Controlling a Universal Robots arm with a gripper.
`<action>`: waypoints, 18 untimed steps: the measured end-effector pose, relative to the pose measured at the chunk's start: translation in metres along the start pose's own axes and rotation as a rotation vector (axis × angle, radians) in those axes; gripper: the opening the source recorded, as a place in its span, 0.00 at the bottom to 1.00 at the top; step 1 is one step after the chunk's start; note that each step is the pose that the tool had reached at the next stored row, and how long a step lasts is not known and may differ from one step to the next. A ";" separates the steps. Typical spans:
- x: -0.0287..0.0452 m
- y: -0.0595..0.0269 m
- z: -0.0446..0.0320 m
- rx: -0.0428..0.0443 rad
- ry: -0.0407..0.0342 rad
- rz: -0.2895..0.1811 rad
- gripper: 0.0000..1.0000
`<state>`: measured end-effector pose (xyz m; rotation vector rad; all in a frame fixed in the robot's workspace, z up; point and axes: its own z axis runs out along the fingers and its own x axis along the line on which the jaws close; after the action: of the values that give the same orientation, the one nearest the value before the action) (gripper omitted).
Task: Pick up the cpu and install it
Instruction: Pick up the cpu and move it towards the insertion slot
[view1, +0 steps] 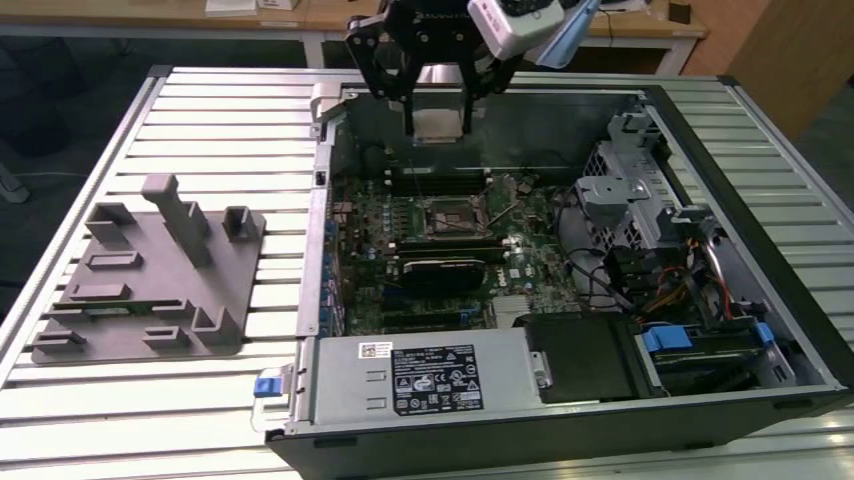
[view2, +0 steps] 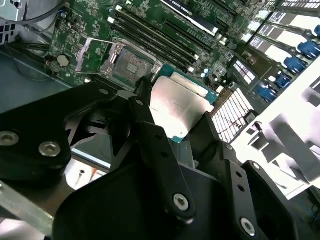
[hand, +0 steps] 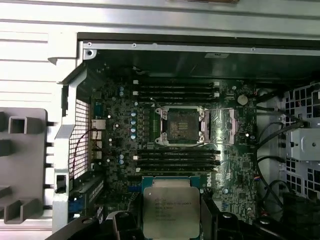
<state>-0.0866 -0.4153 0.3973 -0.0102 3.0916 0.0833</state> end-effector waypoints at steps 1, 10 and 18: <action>-0.0002 0.0001 0.0018 0.0000 0.0001 0.000 0.55; -0.0013 0.0083 0.0187 0.0000 0.0008 0.000 0.55; -0.0062 0.0150 0.0338 0.0001 0.0037 0.000 0.55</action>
<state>-0.0790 -0.3985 0.3647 -0.0102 3.0952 0.0832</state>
